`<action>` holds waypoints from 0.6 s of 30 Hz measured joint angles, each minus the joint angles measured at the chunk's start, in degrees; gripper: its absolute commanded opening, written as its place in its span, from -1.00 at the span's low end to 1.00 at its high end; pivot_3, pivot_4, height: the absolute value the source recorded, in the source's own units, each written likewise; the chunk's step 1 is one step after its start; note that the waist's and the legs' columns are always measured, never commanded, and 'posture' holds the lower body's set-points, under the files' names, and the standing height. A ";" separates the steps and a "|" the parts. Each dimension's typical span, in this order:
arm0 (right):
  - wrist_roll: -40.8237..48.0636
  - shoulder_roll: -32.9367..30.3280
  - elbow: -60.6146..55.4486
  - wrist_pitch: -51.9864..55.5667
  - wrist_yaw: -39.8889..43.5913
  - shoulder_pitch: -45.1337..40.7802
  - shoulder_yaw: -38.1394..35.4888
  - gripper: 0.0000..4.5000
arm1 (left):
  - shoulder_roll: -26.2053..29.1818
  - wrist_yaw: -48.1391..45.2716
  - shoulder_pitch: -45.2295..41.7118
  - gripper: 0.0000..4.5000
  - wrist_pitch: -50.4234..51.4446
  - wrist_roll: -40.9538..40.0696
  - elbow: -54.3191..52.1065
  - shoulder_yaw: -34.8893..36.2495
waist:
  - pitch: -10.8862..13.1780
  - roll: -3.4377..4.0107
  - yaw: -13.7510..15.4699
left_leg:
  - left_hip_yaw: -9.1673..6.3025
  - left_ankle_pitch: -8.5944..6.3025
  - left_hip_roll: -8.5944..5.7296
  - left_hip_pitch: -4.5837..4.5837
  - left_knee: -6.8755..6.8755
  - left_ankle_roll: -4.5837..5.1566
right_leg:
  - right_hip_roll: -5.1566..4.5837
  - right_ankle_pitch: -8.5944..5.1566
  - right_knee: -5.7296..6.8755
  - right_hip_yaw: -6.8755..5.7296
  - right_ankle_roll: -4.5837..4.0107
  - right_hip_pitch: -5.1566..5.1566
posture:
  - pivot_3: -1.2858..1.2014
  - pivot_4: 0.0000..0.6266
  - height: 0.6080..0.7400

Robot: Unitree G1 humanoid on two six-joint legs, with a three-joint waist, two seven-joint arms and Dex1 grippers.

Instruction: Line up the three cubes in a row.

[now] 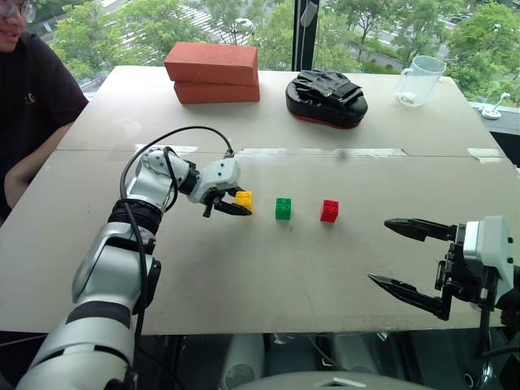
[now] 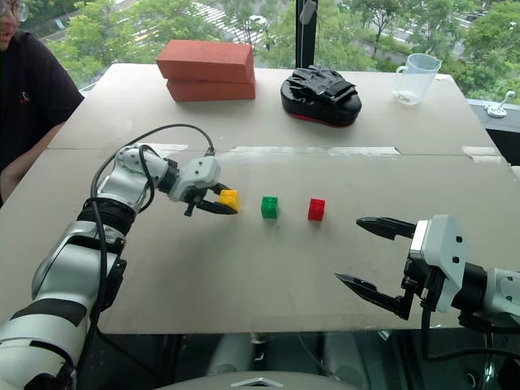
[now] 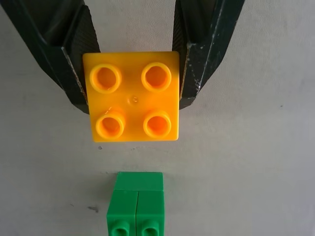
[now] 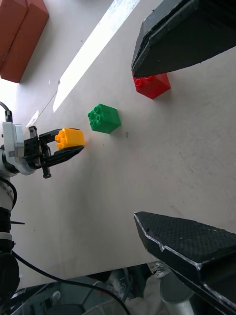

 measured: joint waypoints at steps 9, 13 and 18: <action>-0.52 -0.02 0.62 -0.05 0.12 -0.85 0.13 1.00 | 0.97 -0.08 2.73 -0.25 1.42 0.01 -2.07 0.93 | 0.00 0.00 0.02 | 0.00 0.00 0.03 0.00 0.02 0.00 | 0.02 0.00 0.01 0.00 0.00 0.00 | 0.03 -0.52 1.00; -0.74 -0.09 0.65 -0.05 0.16 -1.12 0.24 1.00 | 1.00 0.17 2.93 -0.25 1.59 0.41 -2.31 1.06 | 0.00 0.00 0.05 | -0.01 0.00 0.02 0.00 0.04 0.00 | 0.02 0.01 0.03 0.00 0.01 0.01 | 0.03 -0.52 1.00; -0.82 -0.31 0.67 -0.04 0.38 -1.42 0.30 1.00 | 0.99 0.62 3.10 0.07 1.58 0.50 -2.70 1.55 | 0.00 0.00 0.01 | -0.01 0.00 0.03 0.00 0.04 0.00 | 0.04 0.01 0.04 0.00 0.02 0.01 | 0.03 -0.52 1.00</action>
